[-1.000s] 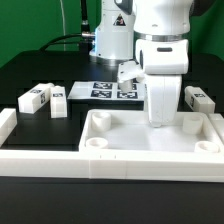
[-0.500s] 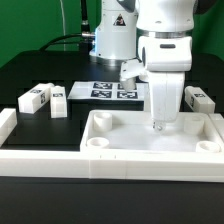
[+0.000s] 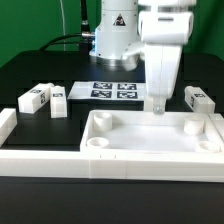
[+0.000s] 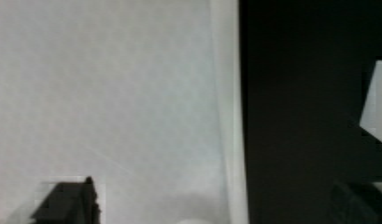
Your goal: Assemble desk
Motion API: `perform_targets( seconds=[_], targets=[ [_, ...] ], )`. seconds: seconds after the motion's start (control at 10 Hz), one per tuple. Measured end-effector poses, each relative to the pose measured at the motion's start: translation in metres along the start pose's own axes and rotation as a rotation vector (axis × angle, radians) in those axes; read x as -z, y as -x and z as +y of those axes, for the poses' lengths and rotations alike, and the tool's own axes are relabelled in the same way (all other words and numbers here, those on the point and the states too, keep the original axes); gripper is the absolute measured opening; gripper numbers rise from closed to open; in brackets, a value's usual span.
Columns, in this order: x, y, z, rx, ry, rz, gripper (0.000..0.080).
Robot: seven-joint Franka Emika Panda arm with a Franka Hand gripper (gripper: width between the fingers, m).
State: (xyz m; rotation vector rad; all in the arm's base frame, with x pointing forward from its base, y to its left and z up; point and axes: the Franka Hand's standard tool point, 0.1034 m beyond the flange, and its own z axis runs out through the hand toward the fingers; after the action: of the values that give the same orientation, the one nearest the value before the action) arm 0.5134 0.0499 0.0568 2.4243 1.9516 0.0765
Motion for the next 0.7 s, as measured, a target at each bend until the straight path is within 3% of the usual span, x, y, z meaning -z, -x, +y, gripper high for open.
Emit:
perform_targets(
  seconds=[0.3, 0.7],
  targets=[
    [0.010, -0.015, -0.016, -0.146, 0.023, 0.012, 0.0649],
    [0.010, -0.014, -0.015, -0.179, 0.022, 0.012, 0.0649]
  ],
)
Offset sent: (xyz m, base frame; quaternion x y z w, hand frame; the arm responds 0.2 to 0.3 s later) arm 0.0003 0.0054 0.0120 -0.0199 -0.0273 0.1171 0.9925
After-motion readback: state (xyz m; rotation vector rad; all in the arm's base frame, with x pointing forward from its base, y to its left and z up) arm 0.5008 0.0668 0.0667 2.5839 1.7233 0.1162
